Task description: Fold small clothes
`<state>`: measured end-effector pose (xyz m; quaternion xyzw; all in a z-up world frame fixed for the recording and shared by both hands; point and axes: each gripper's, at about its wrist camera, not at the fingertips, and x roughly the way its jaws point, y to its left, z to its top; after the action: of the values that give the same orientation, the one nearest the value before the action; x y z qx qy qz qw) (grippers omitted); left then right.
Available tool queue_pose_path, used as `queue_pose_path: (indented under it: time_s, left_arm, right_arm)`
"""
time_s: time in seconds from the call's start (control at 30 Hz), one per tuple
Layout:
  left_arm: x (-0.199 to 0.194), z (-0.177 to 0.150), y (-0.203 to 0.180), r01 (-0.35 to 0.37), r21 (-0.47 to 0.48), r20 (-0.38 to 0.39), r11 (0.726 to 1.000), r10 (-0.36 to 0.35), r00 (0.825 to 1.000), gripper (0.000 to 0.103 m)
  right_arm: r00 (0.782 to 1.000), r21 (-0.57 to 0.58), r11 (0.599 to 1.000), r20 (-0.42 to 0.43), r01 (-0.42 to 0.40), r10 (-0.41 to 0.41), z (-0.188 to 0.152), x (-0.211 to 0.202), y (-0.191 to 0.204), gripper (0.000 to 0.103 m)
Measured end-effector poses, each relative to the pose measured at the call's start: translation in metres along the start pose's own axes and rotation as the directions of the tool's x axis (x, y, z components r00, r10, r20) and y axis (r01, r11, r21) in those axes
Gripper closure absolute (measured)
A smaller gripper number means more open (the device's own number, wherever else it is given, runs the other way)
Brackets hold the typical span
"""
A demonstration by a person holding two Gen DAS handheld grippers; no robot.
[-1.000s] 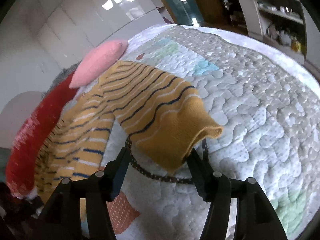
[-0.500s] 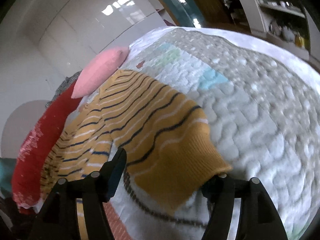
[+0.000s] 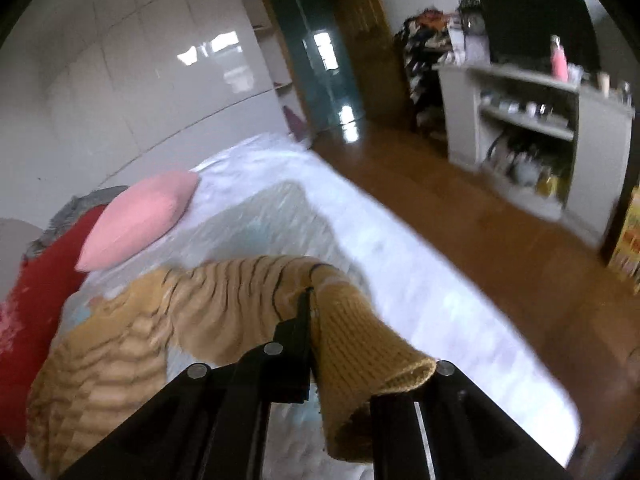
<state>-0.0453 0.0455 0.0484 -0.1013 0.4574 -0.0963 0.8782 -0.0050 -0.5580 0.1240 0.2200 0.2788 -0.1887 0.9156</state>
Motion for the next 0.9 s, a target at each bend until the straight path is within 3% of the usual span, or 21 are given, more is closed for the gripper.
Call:
queue_pose_path:
  time_s: [0.13,0.27,0.37,0.47,0.6,0.7,0.83,0.9]
  left_arm:
    - [-0.002,-0.002,0.011,0.016,-0.021,0.023,1.000,-0.016,1.000,0.030]
    - [-0.003,-0.006,0.027,0.009,-0.026,0.031,1.000,-0.008,0.999,0.030]
    - [-0.009,-0.006,0.047,-0.001,-0.051,0.051,0.999,0.003,0.999,0.030]
    - [-0.018,-0.009,0.072,-0.024,-0.084,0.078,0.996,0.031,0.997,0.029]
    - [-0.027,-0.017,0.108,-0.059,-0.133,0.094,0.989,0.072,0.993,0.029]
    - [-0.030,-0.024,0.132,-0.081,-0.168,0.091,0.982,0.097,0.991,0.029]
    - [-0.029,-0.033,0.157,-0.098,-0.215,0.076,0.972,0.117,0.990,0.029]
    - [-0.028,-0.038,0.167,-0.095,-0.240,0.068,0.966,0.114,0.991,0.029]
  right_arm:
    - [1.000,-0.090,0.996,0.005,-0.017,0.017,0.031,0.002,0.050,0.094]
    - [0.981,-0.215,0.957,-0.073,-0.194,0.183,0.028,0.003,0.159,0.094]
    - [0.940,-0.297,0.894,-0.176,-0.335,0.293,0.007,0.014,0.249,0.094]
    - [0.863,-0.320,0.813,-0.321,-0.487,0.390,-0.029,0.037,0.346,0.094]
    - [0.791,-0.344,0.742,-0.466,-0.575,0.397,-0.086,0.080,0.448,0.094]
    - [0.786,-0.368,0.739,-0.514,-0.564,0.344,-0.119,0.113,0.492,0.094]
    - [0.810,-0.390,0.768,-0.519,-0.508,0.273,-0.145,0.157,0.521,0.094]
    - [0.806,-0.382,0.779,-0.536,-0.497,0.251,-0.152,0.176,0.534,0.090]
